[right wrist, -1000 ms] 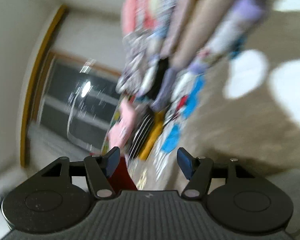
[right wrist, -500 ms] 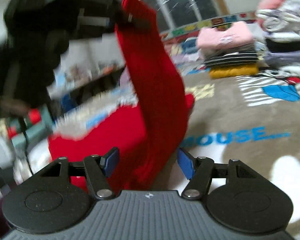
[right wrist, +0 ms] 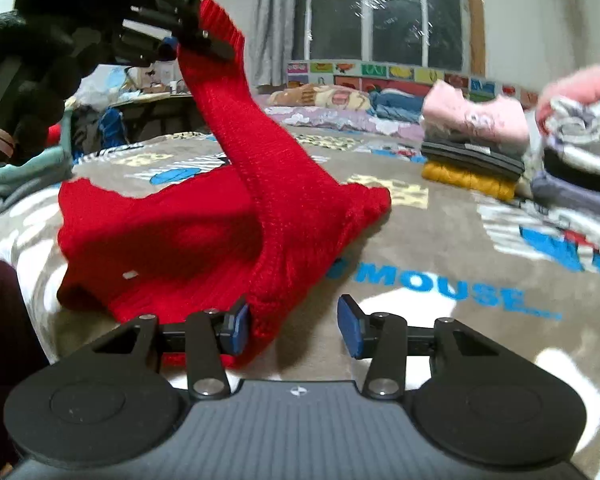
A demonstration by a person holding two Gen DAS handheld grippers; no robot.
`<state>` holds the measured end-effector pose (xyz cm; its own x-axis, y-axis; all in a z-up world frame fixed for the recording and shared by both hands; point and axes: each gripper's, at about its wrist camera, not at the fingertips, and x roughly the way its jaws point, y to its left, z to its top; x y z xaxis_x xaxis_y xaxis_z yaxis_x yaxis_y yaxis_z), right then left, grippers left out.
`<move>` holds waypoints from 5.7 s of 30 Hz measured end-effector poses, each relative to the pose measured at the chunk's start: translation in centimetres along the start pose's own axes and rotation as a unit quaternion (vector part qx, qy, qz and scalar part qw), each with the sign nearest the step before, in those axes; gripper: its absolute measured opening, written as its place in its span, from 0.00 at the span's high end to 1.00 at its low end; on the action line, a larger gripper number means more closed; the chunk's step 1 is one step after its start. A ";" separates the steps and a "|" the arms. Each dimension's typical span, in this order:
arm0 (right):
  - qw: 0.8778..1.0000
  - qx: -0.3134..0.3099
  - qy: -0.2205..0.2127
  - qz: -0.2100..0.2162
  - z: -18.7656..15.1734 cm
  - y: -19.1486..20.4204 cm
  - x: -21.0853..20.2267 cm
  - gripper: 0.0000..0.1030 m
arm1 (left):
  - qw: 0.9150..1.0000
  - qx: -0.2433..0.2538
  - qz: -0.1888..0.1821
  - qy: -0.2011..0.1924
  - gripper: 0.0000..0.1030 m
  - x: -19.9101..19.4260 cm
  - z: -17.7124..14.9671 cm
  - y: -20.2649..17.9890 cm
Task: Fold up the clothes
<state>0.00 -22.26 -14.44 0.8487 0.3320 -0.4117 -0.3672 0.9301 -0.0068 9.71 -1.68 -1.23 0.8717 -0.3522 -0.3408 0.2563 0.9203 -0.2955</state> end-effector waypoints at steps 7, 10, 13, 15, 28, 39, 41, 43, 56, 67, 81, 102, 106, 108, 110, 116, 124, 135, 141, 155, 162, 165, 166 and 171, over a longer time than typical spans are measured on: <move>0.998 -0.063 -0.009 0.013 -0.2 2.5 -0.1 0.61 | 0.999 -0.031 0.015 0.002 0.92 0.0 -0.9 3.8; 0.997 -0.079 -0.011 0.022 -0.2 3.4 0.0 0.62 | 0.999 -0.033 0.016 0.001 0.92 0.1 -0.9 4.8; 0.995 -0.092 -0.014 0.030 -0.2 4.2 0.2 0.62 | 0.999 -0.036 0.018 0.003 0.92 0.3 -1.3 5.8; 0.995 -0.095 -0.015 0.037 -0.1 4.5 0.2 0.61 | 0.999 -0.035 0.019 0.008 0.92 0.7 -1.5 6.5; 0.993 -0.083 -0.009 0.081 -0.1 5.3 1.1 0.49 | 0.998 -0.044 0.029 0.031 0.92 2.1 -3.8 9.3; 0.991 -0.056 -0.025 0.116 0.4 4.8 1.2 0.48 | 0.997 -0.064 0.047 0.025 0.92 0.6 -3.8 10.8; 0.991 -0.049 -0.008 0.125 0.4 4.6 1.9 0.47 | 0.996 -0.062 0.052 0.029 0.92 0.5 -4.0 10.8; 0.990 -0.043 0.011 0.131 0.3 4.4 2.4 0.46 | 0.995 -0.061 0.063 0.039 0.92 0.6 -4.5 11.1; 0.988 -0.024 0.028 0.150 0.9 3.5 2.4 0.46 | 0.987 -0.084 0.111 0.082 0.84 1.5 -6.3 13.2; 0.988 -0.025 0.016 0.148 1.4 3.2 1.2 0.48 | 0.980 -0.059 0.189 0.033 0.59 -0.3 -4.7 13.2; 0.988 -0.015 0.004 0.156 1.8 2.7 4.1 0.41 | 0.995 0.043 0.024 0.085 0.52 6.8 -0.7 1.8; 0.968 0.049 0.016 0.248 1.2 0.7 4.3 0.35 | 0.974 0.055 -0.028 0.216 0.91 23.2 -1.0 -3.2; 0.962 0.059 0.022 0.266 1.2 0.5 4.2 0.35 | 0.978 -0.006 -0.035 0.205 0.91 23.3 -1.1 0.0; 0.959 0.062 0.025 0.274 1.2 0.4 4.1 0.35 | 0.978 -0.038 -0.044 0.198 0.91 23.2 -1.2 1.5; 0.956 0.068 0.026 0.283 1.2 0.4 4.0 0.35 | 0.979 -0.049 -0.053 0.192 0.91 23.3 -1.3 1.8; 0.949 0.071 0.033 0.306 1.5 0.4 4.0 0.35 | 0.980 -0.018 -0.020 0.199 0.91 24.8 -1.6 1.4; 0.945 0.073 0.046 0.316 1.6 0.3 4.0 0.34 | 0.977 0.047 0.015 0.208 0.87 24.9 -1.2 0.7; 0.947 0.068 0.044 0.310 1.1 0.7 3.3 0.32 | 0.974 0.009 -0.003 0.225 0.75 26.2 1.0 0.3; 0.946 0.072 0.044 0.314 1.2 0.7 3.5 0.32 | 0.975 -0.057 -0.021 0.215 0.95 26.8 0.8 1.4; 0.945 0.074 0.045 0.316 1.3 0.4 3.1 0.32 | 0.958 -0.186 0.041 0.215 0.84 26.7 0.3 4.8; 0.948 0.067 0.046 0.309 1.4 0.7 2.6 0.32 | 0.982 -0.018 0.017 0.186 0.78 22.8 3.0 1.6; 0.948 0.067 0.045 0.308 1.4 0.8 2.8 0.32 | 0.977 0.078 -0.033 0.197 0.78 21.5 2.2 -0.6; 0.948 0.067 0.045 0.307 1.4 0.8 2.9 0.32 | 0.973 0.101 -0.043 0.205 0.78 21.4 1.5 -1.1; 0.946 0.072 0.045 0.312 1.4 0.8 3.0 0.32 | 0.952 0.189 -0.007 0.243 0.71 24.0 -3.2 -2.5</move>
<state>2.79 -20.34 -14.43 0.4453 0.8151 -0.3706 -0.7247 0.5711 0.3854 28.62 -12.95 -11.57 0.5951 -0.3179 -0.7381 0.4779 0.8784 0.0070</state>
